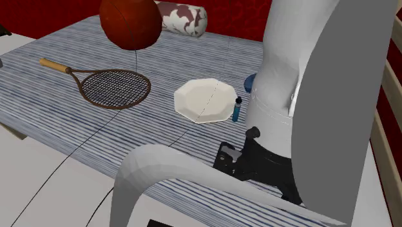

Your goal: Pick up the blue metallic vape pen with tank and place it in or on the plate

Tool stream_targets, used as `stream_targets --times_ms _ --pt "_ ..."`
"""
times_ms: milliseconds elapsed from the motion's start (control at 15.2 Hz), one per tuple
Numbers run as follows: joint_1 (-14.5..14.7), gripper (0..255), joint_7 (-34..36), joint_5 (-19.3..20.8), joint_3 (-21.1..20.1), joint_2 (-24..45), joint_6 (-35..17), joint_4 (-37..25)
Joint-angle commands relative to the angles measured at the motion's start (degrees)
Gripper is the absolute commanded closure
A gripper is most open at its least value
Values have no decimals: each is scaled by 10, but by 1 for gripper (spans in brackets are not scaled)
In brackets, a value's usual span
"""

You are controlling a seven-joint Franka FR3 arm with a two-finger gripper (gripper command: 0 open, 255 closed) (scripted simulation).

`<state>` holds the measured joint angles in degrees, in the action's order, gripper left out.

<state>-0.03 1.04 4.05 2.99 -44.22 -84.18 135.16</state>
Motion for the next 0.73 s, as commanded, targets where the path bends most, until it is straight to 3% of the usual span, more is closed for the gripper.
stream_targets --times_ms 0,660 --pt "0 0 0 0 0 0 0 0" --pt "13 0 25 -24 -9 198 -136 -87"
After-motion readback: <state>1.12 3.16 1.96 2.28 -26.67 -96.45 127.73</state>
